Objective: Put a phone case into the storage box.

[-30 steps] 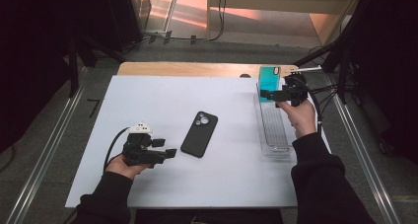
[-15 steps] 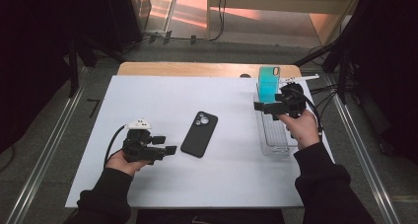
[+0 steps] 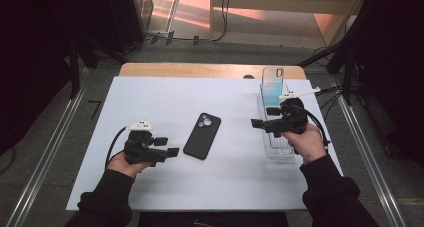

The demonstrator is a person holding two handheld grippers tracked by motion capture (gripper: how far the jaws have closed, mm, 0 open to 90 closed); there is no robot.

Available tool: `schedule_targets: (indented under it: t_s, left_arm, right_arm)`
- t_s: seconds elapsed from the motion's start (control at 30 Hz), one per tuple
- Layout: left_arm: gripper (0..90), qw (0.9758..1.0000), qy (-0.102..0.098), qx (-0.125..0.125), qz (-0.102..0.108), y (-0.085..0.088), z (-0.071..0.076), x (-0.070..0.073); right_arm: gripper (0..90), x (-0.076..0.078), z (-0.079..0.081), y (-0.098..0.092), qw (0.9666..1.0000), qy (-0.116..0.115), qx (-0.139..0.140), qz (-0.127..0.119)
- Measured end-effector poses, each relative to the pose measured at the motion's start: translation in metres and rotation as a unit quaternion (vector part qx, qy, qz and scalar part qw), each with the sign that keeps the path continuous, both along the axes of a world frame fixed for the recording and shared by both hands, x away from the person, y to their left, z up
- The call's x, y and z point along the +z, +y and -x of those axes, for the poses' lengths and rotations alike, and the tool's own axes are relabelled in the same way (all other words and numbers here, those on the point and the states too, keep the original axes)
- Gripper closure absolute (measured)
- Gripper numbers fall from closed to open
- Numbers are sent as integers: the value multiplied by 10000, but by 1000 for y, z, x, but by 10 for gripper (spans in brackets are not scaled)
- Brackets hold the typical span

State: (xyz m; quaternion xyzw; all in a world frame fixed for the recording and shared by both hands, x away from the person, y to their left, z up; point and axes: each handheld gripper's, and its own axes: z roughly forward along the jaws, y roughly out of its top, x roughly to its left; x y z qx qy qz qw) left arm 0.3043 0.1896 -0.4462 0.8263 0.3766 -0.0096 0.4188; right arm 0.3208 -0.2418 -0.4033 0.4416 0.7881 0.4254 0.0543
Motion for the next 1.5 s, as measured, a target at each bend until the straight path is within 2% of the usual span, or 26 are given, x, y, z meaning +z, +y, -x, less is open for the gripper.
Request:
schedule_targets:
  t_s: [0.33,0.43,0.5,0.57,0.73,0.83,1.03,1.37,1.5]
  left_arm:
    - [310,9999,14,-116,93,-3,3,1]
    - [310,9997,22,-202,138,-6,4,1]
    - [310,9996,-7,-269,115,-7,4,1]
    - [310,9995,-20,-300,110,-6,6,1]
    - [310,9995,-26,-219,216,-1,11,2]
    - [310,9995,-72,-220,199,1,17,3]
    - [311,9994,10,-265,219,3,21,-1]
    - [311,9994,16,-266,242,2,20,-2]
    - [310,9996,-32,-249,136,1,21,-2]
  right_arm:
    - [262,-17,24,13,9978,144,603,-240]
    - [290,-23,31,18,9971,67,763,-38]
    - [292,-27,35,22,9962,74,864,3]
    - [292,-30,39,24,9959,160,891,30]
    - [289,-37,49,25,9954,163,948,-38]
    - [284,-45,56,23,9949,146,995,-27]
    - [280,-58,64,17,9945,260,1014,-19]
    - [274,-61,63,16,9946,281,995,2]
    - [272,-61,63,17,9946,298,995,-1]
